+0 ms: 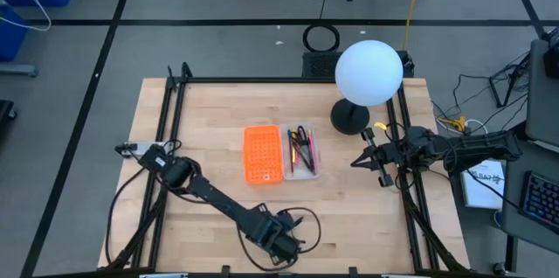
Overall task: Pick & place school supplies into a supply box
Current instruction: Put the black pen into the orange supply box
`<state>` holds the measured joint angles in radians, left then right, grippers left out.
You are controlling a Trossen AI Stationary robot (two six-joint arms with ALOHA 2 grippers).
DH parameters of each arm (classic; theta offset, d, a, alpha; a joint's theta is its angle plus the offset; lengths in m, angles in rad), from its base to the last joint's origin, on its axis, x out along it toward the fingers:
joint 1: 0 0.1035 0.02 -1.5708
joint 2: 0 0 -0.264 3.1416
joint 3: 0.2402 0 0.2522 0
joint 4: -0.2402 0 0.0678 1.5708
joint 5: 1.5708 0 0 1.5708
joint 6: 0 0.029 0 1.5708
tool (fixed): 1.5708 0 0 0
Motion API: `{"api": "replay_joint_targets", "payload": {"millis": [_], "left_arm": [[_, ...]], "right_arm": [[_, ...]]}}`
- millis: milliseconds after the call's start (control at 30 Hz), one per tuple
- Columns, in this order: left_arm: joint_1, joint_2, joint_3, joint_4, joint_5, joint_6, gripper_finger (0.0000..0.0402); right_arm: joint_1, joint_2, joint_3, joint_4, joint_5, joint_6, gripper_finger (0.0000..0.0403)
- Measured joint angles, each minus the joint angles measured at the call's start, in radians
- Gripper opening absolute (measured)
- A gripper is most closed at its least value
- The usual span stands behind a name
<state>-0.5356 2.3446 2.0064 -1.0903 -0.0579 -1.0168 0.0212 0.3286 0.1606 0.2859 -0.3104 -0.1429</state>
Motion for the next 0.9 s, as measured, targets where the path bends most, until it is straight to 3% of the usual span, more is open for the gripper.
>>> {"api": "replay_joint_targets", "payload": {"millis": [333,733,900], "left_arm": [[-0.003,0.071,0.004,0.000,-0.017,0.039,0.0298],[0.066,0.083,0.003,-0.036,-0.012,0.000,0.0296],[0.092,0.083,0.001,-0.046,-0.015,0.091,0.0257]], "right_arm": [[0.000,0.002,0.000,-0.003,0.150,0.000,0.0000],[0.000,0.002,0.000,-0.007,0.153,-0.003,0.0000],[0.000,0.002,0.000,-0.021,0.152,-0.001,0.0000]]}}
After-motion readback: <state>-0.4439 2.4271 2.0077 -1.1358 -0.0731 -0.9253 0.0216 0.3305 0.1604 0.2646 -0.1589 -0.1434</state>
